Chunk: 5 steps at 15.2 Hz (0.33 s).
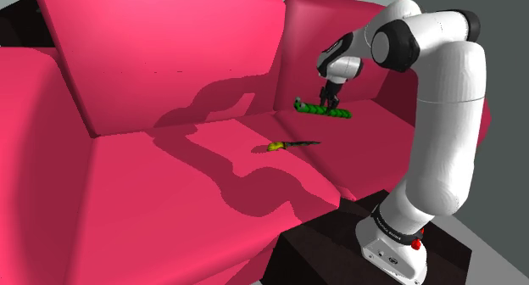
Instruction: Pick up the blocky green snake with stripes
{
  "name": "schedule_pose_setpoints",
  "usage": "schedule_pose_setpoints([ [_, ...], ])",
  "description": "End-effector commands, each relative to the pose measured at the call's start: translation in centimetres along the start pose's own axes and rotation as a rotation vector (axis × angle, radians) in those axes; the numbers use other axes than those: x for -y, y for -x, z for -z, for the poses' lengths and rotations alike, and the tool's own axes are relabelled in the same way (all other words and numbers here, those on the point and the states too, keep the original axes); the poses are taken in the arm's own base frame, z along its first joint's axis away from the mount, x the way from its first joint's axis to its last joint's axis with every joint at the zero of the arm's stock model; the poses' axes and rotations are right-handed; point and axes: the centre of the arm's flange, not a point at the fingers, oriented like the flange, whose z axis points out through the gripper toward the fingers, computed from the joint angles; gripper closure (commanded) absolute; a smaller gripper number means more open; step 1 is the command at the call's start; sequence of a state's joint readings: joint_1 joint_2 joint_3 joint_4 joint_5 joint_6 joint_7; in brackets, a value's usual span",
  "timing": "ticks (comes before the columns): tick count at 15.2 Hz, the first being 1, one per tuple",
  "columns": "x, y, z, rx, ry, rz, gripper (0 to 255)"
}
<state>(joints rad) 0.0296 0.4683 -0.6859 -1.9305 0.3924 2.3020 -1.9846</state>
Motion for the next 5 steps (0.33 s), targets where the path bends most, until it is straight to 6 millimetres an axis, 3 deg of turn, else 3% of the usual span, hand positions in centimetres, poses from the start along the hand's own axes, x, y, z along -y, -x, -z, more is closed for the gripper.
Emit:
schedule_pose_setpoints([
  [1, 0.0, -0.1, 1.1, 0.000, 0.000, 0.000, 255],
  [5, -0.1, -0.1, 2.2, 0.000, 0.000, 0.000, 255],
])
